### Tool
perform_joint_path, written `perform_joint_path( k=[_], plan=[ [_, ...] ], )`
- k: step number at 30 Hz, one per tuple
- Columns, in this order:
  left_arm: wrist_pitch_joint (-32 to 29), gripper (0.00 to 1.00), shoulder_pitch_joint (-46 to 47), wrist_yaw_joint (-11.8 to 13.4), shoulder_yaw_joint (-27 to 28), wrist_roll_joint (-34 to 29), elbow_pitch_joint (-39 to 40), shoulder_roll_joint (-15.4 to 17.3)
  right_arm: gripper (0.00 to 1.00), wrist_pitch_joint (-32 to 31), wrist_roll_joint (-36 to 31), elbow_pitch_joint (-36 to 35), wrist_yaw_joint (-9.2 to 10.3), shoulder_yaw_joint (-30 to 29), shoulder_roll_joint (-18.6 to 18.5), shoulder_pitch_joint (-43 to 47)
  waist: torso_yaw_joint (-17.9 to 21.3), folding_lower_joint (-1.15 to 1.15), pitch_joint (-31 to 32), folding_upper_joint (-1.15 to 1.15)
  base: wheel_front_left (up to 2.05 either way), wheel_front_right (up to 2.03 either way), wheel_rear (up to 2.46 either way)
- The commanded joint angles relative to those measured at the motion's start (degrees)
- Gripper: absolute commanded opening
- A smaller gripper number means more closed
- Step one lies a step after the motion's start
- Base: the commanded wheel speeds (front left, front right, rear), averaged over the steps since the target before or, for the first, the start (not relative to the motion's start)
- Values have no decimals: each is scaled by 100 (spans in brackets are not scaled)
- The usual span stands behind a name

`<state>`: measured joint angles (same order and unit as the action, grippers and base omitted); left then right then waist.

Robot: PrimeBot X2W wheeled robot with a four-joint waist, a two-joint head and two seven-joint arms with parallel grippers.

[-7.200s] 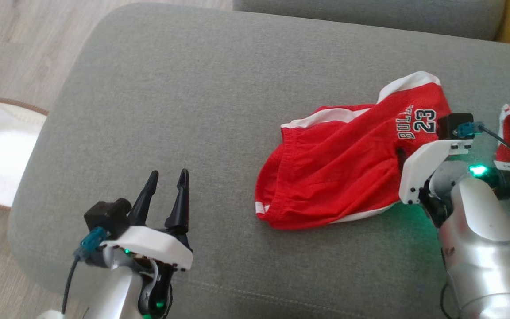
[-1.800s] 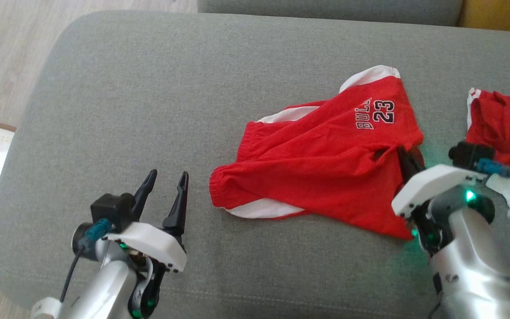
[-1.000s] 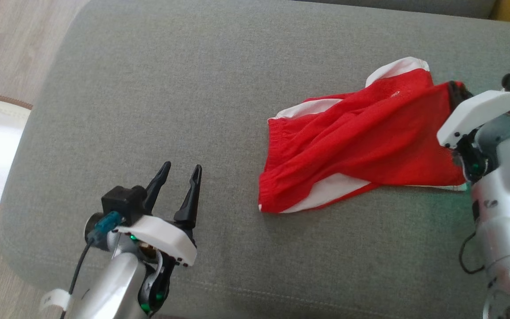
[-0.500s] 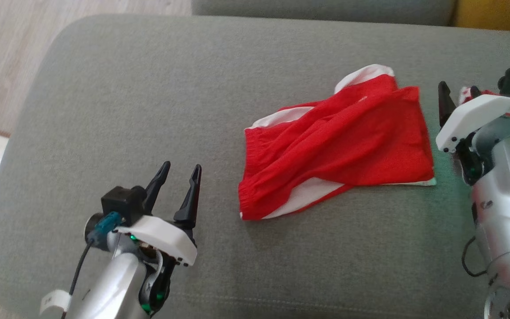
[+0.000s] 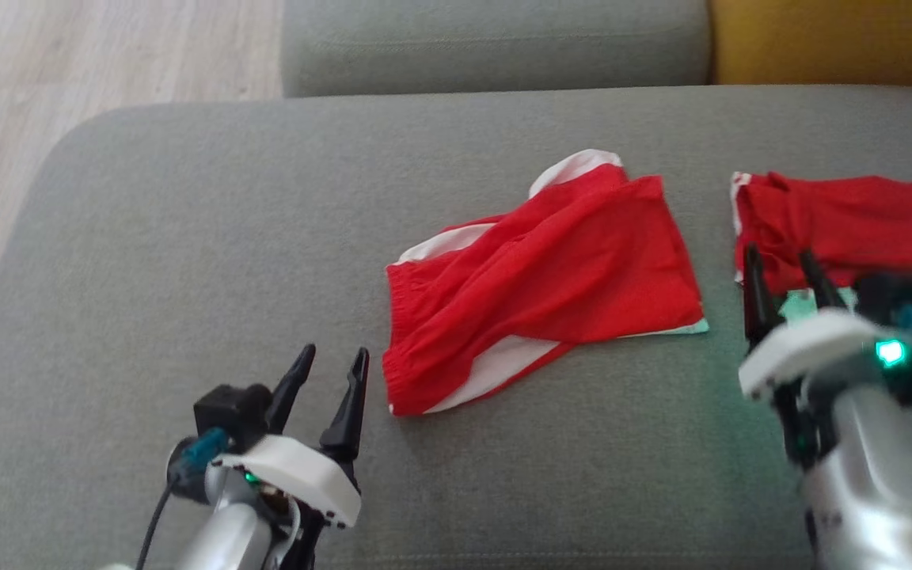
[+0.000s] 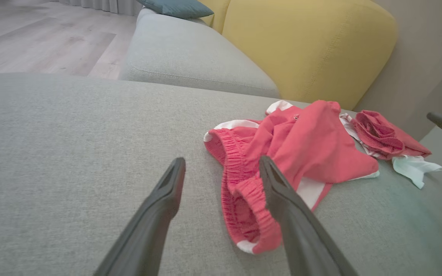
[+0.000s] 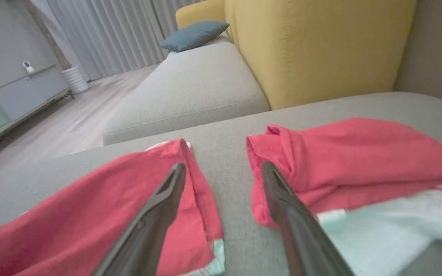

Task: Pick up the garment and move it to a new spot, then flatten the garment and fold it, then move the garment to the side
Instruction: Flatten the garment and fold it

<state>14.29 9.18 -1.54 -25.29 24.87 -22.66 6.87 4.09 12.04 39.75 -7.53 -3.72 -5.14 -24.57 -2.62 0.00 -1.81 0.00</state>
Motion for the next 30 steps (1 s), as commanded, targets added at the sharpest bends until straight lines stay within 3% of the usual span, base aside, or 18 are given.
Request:
perform_joint_path(
  k=[1, 13, 30],
  plan=[
    [71, 100, 140, -15, 172, -8, 128, 17, 100, 91, 122, -496, 4, 131, 93, 109, 99, 0, 58, 0, 0, 0, 0],
    [-10, 100, 9, -216, -22, 44, -301, -9, 100, -255, 277, -2113, 4, 20, 217, 1248, 382, 0, 41, 0, 0, 0, 0],
    [-203, 100, 480, -246, -313, -122, -1090, 14, 100, -555, 438, -2657, 4, 102, 225, 1362, 706, 0, -242, 0, 0, 0, 0]
  ],
)
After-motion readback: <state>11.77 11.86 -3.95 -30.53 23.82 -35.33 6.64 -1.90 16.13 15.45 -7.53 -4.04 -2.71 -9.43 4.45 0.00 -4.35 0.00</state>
